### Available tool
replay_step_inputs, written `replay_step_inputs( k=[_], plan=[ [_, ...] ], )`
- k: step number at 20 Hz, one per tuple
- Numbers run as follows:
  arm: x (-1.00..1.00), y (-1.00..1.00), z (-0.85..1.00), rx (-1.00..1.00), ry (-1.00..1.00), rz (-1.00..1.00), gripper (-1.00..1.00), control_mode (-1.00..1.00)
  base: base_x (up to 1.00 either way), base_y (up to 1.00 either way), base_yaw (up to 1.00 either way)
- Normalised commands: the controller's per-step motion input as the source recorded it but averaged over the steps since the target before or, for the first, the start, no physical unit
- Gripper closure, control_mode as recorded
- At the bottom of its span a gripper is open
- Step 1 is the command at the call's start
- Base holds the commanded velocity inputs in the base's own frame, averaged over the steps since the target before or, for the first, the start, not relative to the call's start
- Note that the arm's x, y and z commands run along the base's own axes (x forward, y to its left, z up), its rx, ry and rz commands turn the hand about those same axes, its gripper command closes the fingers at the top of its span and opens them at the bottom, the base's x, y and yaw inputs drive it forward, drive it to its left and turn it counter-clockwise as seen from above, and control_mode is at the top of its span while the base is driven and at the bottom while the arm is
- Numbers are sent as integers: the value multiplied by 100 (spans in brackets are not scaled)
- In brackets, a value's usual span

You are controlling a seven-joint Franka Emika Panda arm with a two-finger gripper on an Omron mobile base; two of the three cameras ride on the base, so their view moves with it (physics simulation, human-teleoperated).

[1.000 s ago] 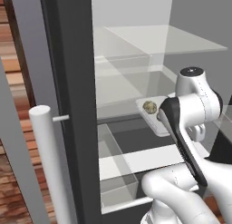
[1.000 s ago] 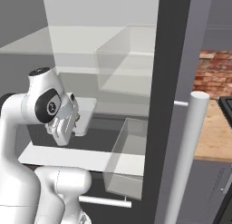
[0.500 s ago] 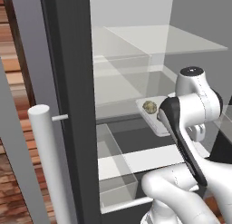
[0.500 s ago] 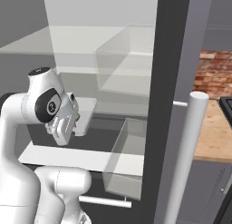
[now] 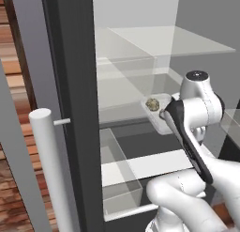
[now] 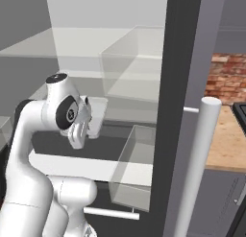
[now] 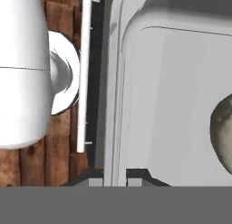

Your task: Place two dumplings into each of the tupperware containers and then place the containers in the fridge.

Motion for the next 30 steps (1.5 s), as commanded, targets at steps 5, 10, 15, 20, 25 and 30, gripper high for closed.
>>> replay_step_inputs(
  k=[5, 10, 15, 20, 25, 30],
  plan=[
    [100, -31, -2, 19, -5, 2, 100, -100, 0, 0, 0],
    [100, -6, 0, 15, 0, 0, 100, -100, 0, 0, 0],
    [98, 3, 0, 5, 0, 0, 100, -100, 0, 0, 0],
    [88, 11, 0, 0, 0, 0, 100, -100, 0, 0, 0],
    [52, 1, -14, 0, -1, 0, 100, -100, 0, 0, 0],
    [10, 0, -16, 0, -3, 0, 100, -100, 0, 0, 0]
  ],
)
